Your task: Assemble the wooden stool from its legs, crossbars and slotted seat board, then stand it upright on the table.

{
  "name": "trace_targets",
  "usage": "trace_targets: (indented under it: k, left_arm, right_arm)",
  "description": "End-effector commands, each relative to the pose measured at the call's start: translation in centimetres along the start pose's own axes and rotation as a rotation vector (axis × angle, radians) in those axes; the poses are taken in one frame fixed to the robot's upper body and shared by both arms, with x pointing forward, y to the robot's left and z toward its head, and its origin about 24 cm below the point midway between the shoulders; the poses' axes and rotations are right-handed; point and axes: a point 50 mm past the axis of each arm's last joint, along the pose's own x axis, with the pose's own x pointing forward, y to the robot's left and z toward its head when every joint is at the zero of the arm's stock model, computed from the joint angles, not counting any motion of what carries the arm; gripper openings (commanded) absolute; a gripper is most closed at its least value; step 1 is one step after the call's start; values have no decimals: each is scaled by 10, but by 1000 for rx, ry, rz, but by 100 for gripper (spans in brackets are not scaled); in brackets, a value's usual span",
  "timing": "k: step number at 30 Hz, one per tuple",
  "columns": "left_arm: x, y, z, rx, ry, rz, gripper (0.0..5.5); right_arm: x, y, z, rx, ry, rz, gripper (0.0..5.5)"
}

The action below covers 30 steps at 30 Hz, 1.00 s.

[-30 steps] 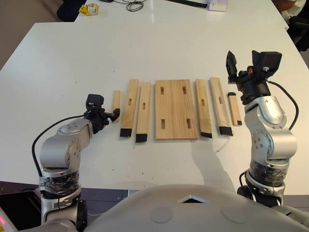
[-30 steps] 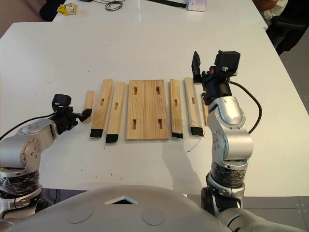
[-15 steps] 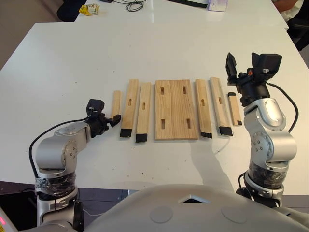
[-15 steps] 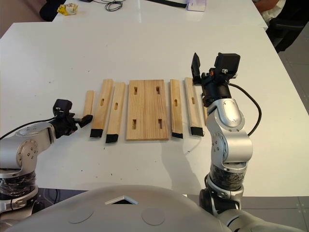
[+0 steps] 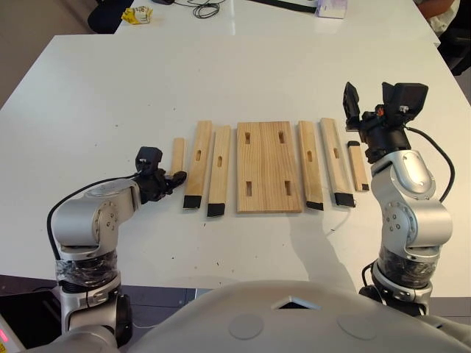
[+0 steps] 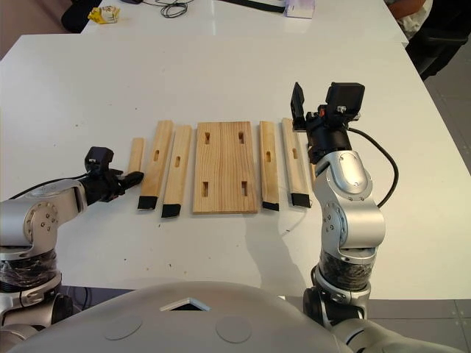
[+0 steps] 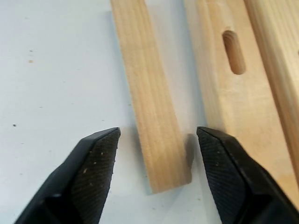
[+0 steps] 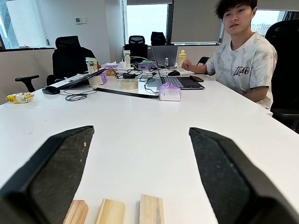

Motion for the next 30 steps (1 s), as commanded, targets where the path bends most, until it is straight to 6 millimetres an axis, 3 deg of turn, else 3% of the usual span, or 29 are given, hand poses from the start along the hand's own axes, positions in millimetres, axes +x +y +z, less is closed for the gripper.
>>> trace_targets:
  k: [1, 10, 21, 30]
  left_arm:
    - [4, -5, -22, -32, 118, -53, 244]
    - [4, -2, -28, -41, 133, -36, 136]
    - [3, 12, -23, -99, 80, 66, 136]
    - [-9, 35, 12, -79, -141, 249, 136]
  right_arm:
    - [-1, 0, 1, -1, 3, -1, 379]
    - [-1, 0, 1, -3, 10, 3, 379]
    - [2, -1, 3, -7, 3, 12, 379]
    - [9, -3, 7, -15, -22, 25, 379]
